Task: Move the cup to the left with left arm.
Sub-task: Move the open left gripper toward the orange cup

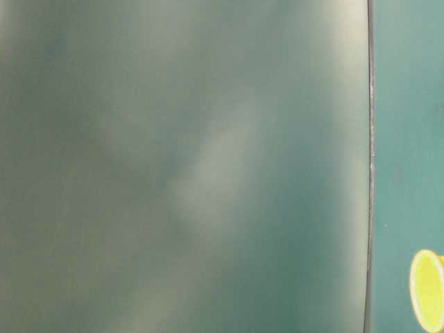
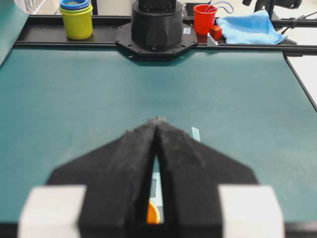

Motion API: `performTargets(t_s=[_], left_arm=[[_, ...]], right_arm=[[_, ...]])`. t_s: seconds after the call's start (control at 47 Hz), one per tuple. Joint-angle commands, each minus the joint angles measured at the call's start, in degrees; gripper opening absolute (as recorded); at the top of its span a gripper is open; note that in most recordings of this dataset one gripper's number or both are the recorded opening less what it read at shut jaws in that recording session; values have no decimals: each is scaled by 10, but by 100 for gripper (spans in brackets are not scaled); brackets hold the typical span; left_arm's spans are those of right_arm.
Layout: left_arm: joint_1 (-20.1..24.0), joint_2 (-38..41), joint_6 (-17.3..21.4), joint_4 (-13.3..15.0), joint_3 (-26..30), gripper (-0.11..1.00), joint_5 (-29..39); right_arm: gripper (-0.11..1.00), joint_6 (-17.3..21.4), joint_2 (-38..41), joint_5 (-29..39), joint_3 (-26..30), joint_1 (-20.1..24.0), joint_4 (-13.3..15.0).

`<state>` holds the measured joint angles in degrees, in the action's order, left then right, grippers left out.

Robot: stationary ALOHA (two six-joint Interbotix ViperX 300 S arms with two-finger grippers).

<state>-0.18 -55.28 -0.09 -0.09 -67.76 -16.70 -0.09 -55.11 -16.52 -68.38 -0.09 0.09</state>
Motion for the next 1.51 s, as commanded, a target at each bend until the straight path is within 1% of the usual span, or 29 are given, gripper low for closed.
performTargets(t_s=[0.0, 0.021, 0.064, 0.128, 0.213, 0.362, 0.468, 0.553, 0.702, 0.787, 1.021, 1.234, 1.361, 1.489], left_arm=[[3, 6, 13, -11, 9, 0, 18], [3, 6, 15, -11, 10, 0, 21], [3, 6, 19, -11, 10, 3, 23], [3, 6, 23, -11, 10, 0, 24], [2, 6, 23, -11, 9, 0, 23], [3, 7, 22, -11, 10, 1, 22], [3, 7, 18, -11, 9, 4, 23], [3, 7, 17, -11, 9, 10, 23], [3, 7, 15, -11, 9, 27, 23], [3, 7, 15, -11, 8, 32, 23], [3, 7, 13, -11, 9, 33, 22], [3, 22, 11, -9, 8, 41, 27], [3, 62, 11, -9, 10, 47, 29], [3, 117, 11, -9, 17, 54, 29]], right_arm=[[-1, 3, 3, -4, 25, 0, -2], [-1, 2, 4, -2, 25, 1, -2], [-1, 2, 4, 0, 27, 0, -3], [-1, 1, 4, 5, 28, 1, -2], [-1, 1, 4, 8, 28, 0, -2], [-1, 0, 4, 8, 27, 0, -2], [-1, 0, 4, 9, 28, 1, -2], [-1, 0, 4, 8, 28, 0, -2], [-1, 0, 4, 9, 27, 0, -3], [-1, 0, 4, 8, 28, 1, -2], [-1, 0, 4, 7, 28, 0, -2], [-1, 0, 4, 6, 28, 0, -2], [-1, 0, 4, 5, 29, 0, -2], [-1, 1, 4, 9, 31, 1, -2]])
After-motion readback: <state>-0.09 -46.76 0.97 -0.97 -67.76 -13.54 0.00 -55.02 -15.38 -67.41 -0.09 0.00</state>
